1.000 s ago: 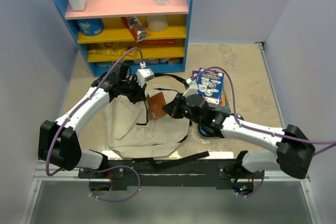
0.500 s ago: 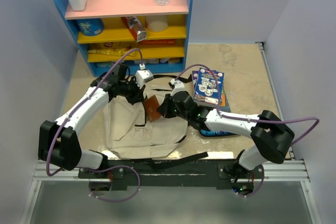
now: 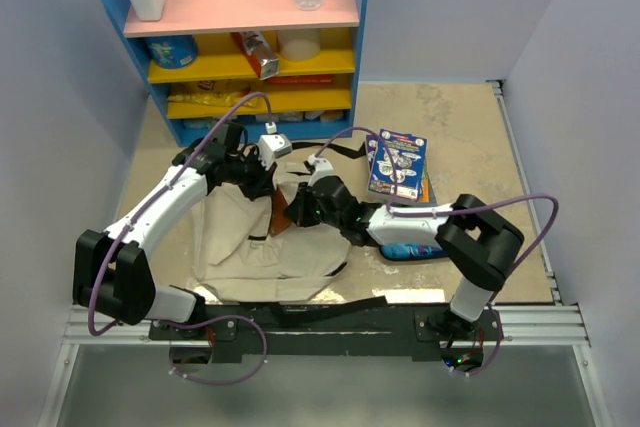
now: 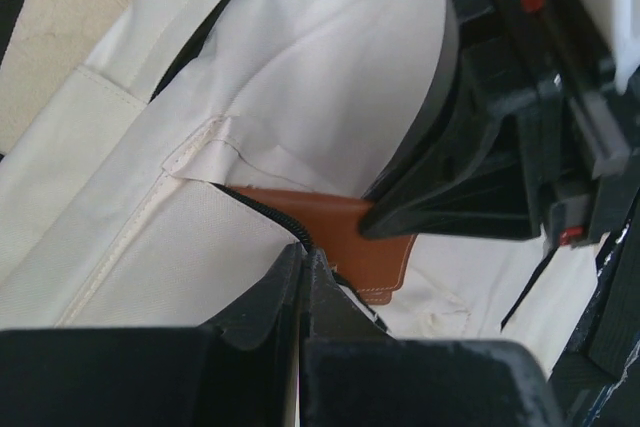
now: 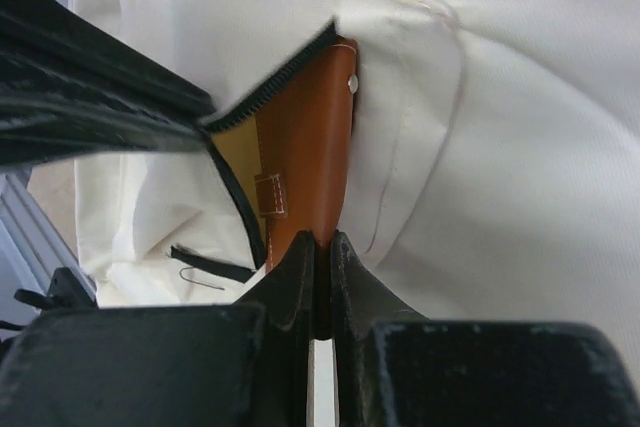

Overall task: Pack the student bag
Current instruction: Place the book in the student bag.

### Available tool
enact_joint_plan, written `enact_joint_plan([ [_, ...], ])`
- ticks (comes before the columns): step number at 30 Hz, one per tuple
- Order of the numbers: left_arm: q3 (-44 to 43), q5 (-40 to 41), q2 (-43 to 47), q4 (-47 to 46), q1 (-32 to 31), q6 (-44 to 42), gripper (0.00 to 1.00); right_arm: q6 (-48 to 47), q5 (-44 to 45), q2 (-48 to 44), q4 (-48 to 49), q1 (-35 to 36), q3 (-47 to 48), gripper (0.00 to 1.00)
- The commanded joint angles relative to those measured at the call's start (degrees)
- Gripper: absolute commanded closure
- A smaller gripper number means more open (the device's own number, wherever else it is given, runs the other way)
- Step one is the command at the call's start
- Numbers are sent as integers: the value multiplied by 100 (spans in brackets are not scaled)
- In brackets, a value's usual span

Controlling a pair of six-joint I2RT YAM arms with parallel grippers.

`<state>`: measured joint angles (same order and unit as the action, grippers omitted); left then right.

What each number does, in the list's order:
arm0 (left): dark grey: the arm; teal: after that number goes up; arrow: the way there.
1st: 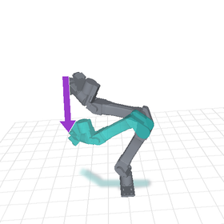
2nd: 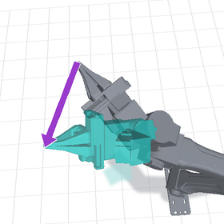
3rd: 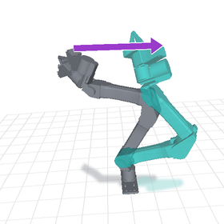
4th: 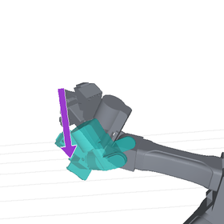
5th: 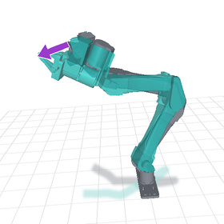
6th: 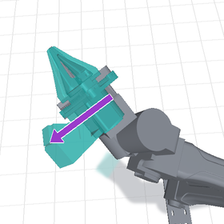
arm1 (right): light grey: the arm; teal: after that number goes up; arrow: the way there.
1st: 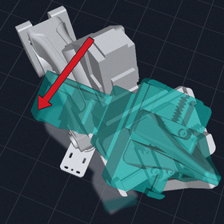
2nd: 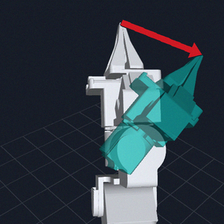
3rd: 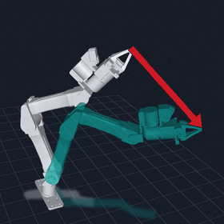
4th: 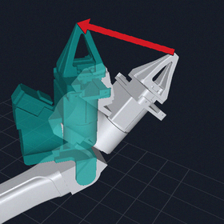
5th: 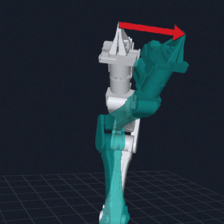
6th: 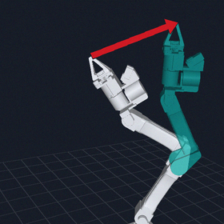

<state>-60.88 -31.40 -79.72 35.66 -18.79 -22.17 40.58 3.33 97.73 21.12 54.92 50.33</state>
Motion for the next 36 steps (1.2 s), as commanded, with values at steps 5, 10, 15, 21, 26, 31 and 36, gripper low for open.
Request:
enact_joint_plan([
  [5,-99,-420,150,-182,-37,-68,100,117,343,449,708,336,874,100],
  [10,-29,-420,194,-77,-37,-217,100,20,563,176,849,336,655,100],
  [15,-29,-464,150,-94,-37,-208,100,73,660,281,964,336,662,100],
  [21,-20,-350,211,-208,-37,-112,100,12,590,886,1017,502,1128,69],
  [26,15,-121,212,-489,-2,99,100,-15,1080,503,385,555,1077,24],
  [31,68,230,28,-859,164,354,100,257,1731,-857,-616,555,365,1],
  [36,50,239,-166,-929,235,398,100,2081,2948,-1433,-4005,555,949,1],
])
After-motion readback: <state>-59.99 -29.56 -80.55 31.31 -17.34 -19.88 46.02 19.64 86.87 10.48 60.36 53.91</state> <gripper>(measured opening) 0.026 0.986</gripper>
